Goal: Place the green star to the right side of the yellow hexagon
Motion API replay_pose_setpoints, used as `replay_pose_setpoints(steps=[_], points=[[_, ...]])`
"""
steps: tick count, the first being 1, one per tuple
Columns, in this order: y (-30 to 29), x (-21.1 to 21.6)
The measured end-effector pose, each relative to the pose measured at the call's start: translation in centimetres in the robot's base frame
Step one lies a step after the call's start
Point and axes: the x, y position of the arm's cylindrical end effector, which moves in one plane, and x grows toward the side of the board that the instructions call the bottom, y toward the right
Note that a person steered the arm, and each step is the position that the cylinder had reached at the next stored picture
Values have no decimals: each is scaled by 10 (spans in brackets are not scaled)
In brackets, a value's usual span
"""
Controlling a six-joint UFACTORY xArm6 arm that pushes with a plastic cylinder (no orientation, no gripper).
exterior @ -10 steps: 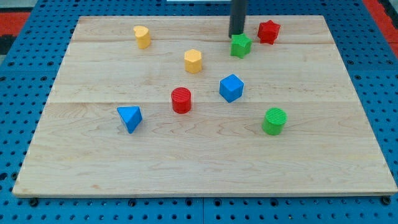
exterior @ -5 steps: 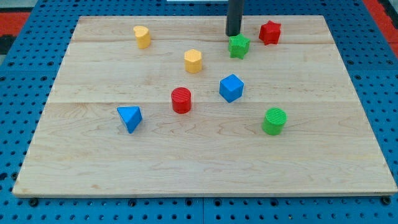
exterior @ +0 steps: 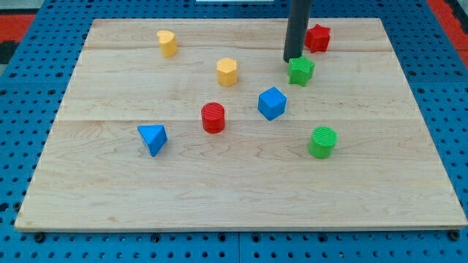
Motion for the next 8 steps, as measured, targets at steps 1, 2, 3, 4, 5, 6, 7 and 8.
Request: replay_pose_setpoints(steps=[1,2,3,4,5,6,7,8], points=[[5,-18],[43,-22],[57,-7],[57,6],[52,11],[44,16],[27,20],[18,21]])
